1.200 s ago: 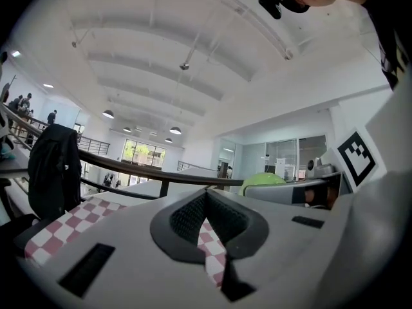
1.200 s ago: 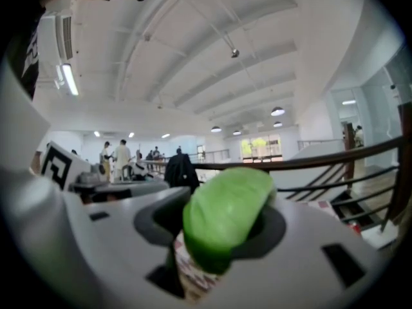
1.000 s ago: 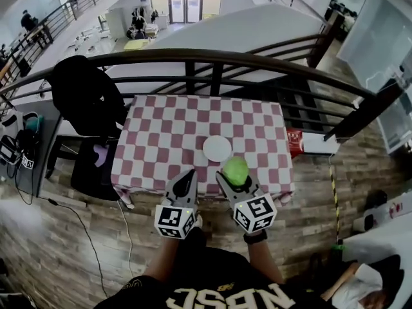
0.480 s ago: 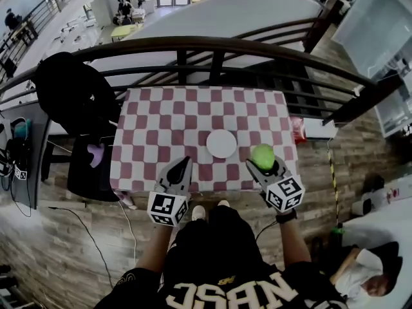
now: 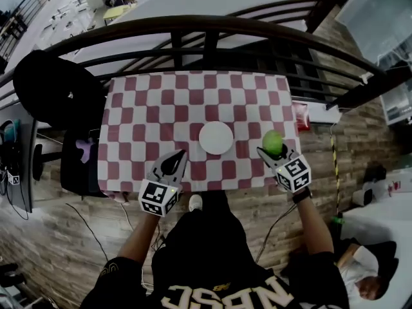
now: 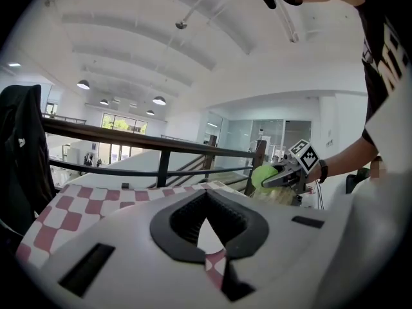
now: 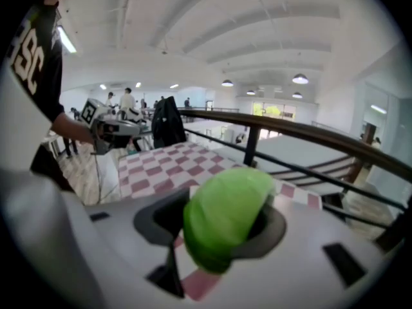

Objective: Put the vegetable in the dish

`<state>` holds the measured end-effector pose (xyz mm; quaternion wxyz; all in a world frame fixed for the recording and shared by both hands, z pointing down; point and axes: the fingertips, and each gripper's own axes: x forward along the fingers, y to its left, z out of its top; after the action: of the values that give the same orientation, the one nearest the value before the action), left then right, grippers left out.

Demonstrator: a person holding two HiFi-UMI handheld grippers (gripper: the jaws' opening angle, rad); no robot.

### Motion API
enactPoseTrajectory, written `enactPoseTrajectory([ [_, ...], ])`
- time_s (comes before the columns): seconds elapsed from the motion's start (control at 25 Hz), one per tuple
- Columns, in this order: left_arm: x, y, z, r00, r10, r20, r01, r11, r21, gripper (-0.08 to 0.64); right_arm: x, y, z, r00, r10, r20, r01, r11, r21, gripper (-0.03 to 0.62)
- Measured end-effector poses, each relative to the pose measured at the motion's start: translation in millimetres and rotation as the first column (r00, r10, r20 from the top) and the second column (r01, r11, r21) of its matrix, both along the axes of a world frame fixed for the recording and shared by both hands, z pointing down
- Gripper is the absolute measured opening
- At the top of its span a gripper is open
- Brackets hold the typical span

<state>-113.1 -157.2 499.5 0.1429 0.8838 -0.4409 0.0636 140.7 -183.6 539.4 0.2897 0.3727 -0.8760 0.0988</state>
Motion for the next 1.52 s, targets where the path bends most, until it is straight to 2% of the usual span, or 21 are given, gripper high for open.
enactPoseTrajectory([
  [0.24,19.8,-24.7,48.1,1.0,-0.002,0.019,0.004,0.997,-0.08,0.017,-33.1,-25.0,56.3,0.992,-0.112,0.051,0.118,0.986,-0.118,0.199],
  [0.44,22.4,-36.5,78.2,0.999,-0.034,0.022,0.037,0.99,-0.137,0.017,-81.0,-37.2,82.6,0.968,-0.126,0.218,0.172,0.964,-0.204,0.199],
  [0.6,19.8,-46.5,95.5,0.998,-0.039,0.053,0.046,0.988,-0.149,0.017,-114.1,-46.2,95.4,0.924,-0.068,0.375,0.184,0.941,-0.283,0.199],
  [0.72,16.1,-56.7,104.2,0.996,-0.06,0.067,0.07,0.984,-0.164,0.017,-136.1,-54.6,108.7,0.889,-0.007,0.458,0.193,0.913,-0.361,0.201],
  [0.96,14.0,-67.6,113.0,0.993,-0.084,0.088,0.098,0.98,-0.175,0.017,-173.9,-60.8,127.1,0.839,0.063,0.541,0.229,0.86,-0.455,0.201],
  [1.08,12.0,-70.3,117.0,0.991,-0.094,0.095,0.111,0.975,-0.191,0.017,-187.6,-64.5,129.9,0.79,0.138,0.597,0.239,0.828,-0.508,0.201],
  [1.16,11.0,-71.1,115.6,0.99,-0.107,0.093,0.124,0.972,-0.202,0.017,-193.1,-65.4,134.7,0.77,0.188,0.61,0.234,0.807,-0.543,0.201],
  [1.24,8.2,-71.6,115.8,0.988,-0.122,0.09,0.139,0.967,-0.212,0.017,-196.7,-65.1,138.7,0.764,0.213,0.609,0.221,0.801,-0.557,0.195],
  [1.52,9.1,-66.4,127.5,0.989,-0.133,0.069,0.146,0.957,-0.249,0.017,-194.2,-70.0,140.3,0.765,0.239,0.598,0.18,0.813,-0.555,0.19],
])
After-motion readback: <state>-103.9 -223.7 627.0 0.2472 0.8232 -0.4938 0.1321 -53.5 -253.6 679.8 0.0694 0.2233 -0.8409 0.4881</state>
